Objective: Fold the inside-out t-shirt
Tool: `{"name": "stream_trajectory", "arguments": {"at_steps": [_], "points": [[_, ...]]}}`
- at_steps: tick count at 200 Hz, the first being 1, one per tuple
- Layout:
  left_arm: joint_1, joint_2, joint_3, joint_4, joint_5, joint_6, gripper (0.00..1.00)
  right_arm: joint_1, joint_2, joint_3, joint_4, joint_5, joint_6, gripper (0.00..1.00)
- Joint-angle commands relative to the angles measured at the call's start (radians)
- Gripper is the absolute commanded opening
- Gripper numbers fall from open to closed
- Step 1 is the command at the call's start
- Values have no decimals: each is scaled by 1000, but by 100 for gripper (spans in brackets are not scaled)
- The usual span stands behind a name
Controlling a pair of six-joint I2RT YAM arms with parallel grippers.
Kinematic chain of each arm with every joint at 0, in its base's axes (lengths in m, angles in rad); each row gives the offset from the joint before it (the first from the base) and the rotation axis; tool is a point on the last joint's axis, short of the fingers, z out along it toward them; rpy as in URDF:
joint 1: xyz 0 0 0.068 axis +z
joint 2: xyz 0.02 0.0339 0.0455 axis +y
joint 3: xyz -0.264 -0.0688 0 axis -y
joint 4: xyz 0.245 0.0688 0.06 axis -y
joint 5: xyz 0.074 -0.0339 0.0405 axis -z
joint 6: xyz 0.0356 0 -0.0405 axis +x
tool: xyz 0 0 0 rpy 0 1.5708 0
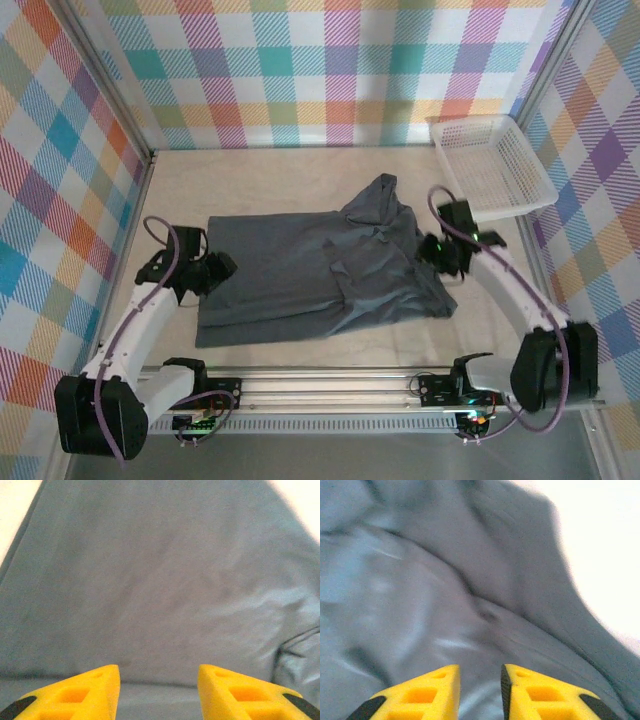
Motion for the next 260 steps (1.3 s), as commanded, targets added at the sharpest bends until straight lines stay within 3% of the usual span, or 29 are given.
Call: {"name": "stream_trajectory", "arguments": {"at_steps": [1,19,50,71,105,122,176,205,231,239,252,260], "points": [[-9,78,91,22,11,52,48,65,229,215,85,35,-63,30],[-28,121,151,14,34,84,51,67,425,374,116,23,-49,35],[-103,95,198,-17,94,136,65,69,674,598,109,49,-106,43],[-139,65,193,-36,114,135,71,69,788,689,87,4,-118,44],[-146,23,159,-48,79,111,72,69,873,721,92,-33,-96,45],[-146,25,147,-44,74,102,72,71,887,721,110,-79,-82,40],[-147,53,143,-37,59,96,70,90,900,800,76,-78,-100,0],[-147,63,138,-22,58,88,70,108,939,934,87,-94,-82,0],[-148,91,132,4,69,87,70,106,1080,1207,102,-92,-37,0],[-147,100,126,14,70,88,70,105,1136,1307,91,-94,-44,10],[-147,114,119,21,70,92,70,96,1223,1501,-4,-84,-70,37],[-147,118,113,19,69,90,70,90,1260,1603,-78,-62,-100,45]]}}
